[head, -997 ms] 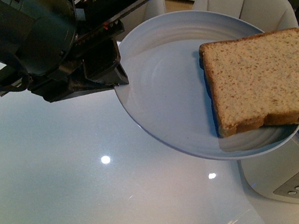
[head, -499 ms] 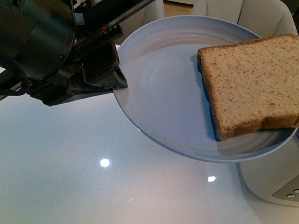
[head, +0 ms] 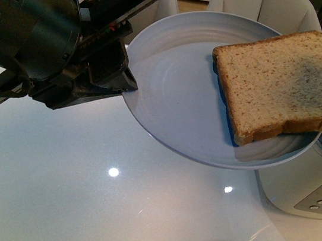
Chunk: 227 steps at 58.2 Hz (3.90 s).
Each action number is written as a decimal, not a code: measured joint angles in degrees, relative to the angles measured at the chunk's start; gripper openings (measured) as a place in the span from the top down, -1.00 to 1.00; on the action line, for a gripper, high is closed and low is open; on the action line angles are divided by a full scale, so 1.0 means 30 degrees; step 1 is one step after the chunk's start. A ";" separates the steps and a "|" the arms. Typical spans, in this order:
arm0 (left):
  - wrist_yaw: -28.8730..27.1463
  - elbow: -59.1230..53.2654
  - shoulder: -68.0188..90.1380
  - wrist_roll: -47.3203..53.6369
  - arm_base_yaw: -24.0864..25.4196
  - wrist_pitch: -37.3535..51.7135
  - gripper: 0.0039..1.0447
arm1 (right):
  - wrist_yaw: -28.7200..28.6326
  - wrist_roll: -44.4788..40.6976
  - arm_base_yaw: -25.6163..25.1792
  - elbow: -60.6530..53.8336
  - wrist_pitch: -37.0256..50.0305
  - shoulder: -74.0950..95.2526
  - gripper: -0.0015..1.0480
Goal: Left arm holds plate, right arm toasts bread
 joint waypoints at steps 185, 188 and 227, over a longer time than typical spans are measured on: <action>0.0015 0.0000 0.0000 -0.0058 0.0000 0.0000 0.95 | 0.6754 -1.3573 -0.1851 0.4983 0.3672 1.0229 0.95; 0.0022 0.0000 0.0000 -0.0058 0.0000 0.0000 0.95 | 0.6827 -1.3573 -0.1727 0.4772 0.3796 1.0353 0.95; 0.0015 0.0000 0.0000 -0.0058 0.0000 0.0000 0.95 | 0.6732 -1.2517 -0.1333 0.1282 0.3832 0.5523 -0.85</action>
